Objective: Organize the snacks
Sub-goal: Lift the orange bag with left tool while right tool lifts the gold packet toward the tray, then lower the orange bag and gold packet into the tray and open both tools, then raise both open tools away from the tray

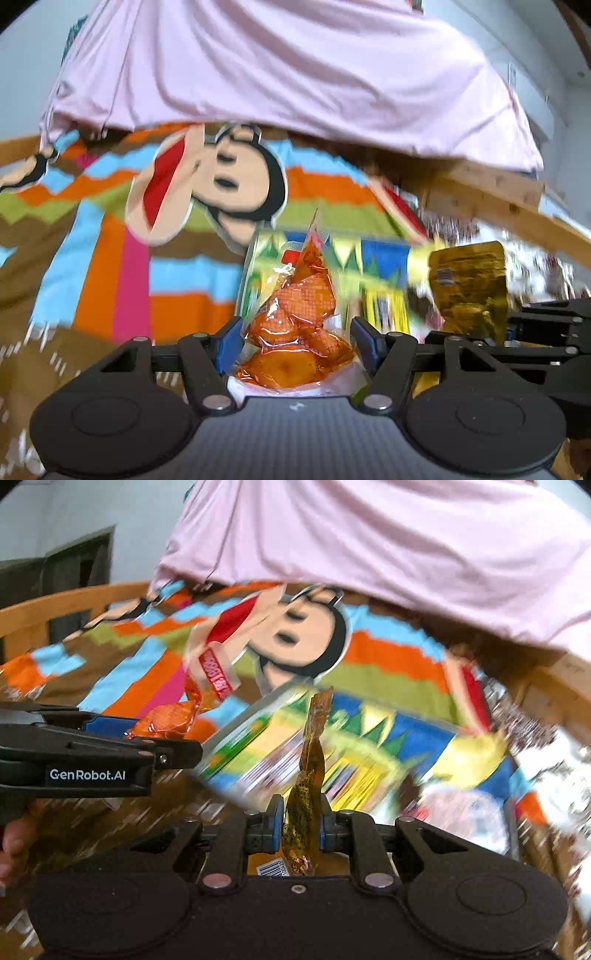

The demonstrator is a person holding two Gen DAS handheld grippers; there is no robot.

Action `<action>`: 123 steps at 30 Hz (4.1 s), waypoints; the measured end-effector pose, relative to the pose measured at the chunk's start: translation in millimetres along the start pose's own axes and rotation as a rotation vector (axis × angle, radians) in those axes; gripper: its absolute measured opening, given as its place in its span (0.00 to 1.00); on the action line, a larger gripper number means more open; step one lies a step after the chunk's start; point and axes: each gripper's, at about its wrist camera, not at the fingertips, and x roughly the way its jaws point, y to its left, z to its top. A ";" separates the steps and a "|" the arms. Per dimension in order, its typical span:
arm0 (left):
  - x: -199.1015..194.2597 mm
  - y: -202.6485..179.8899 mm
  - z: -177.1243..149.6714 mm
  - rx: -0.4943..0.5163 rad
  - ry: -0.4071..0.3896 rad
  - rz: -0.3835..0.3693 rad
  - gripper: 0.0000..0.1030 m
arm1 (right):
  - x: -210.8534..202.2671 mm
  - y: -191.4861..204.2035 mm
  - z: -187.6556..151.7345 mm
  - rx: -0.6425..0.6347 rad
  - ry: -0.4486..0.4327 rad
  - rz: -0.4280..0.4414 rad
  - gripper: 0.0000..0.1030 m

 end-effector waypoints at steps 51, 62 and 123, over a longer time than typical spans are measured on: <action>130.3 -8.5 17.7 -0.047 0.179 0.038 0.68 | 110.3 -85.5 15.3 0.220 0.057 -0.167 0.58; 118.4 -10.8 26.2 -0.061 0.137 0.029 0.75 | 92.5 -93.9 23.9 0.250 -0.014 -0.216 0.83; -148.9 -46.4 11.6 0.010 -0.081 0.131 1.00 | -185.5 -38.2 -22.6 0.291 -0.257 -0.208 0.99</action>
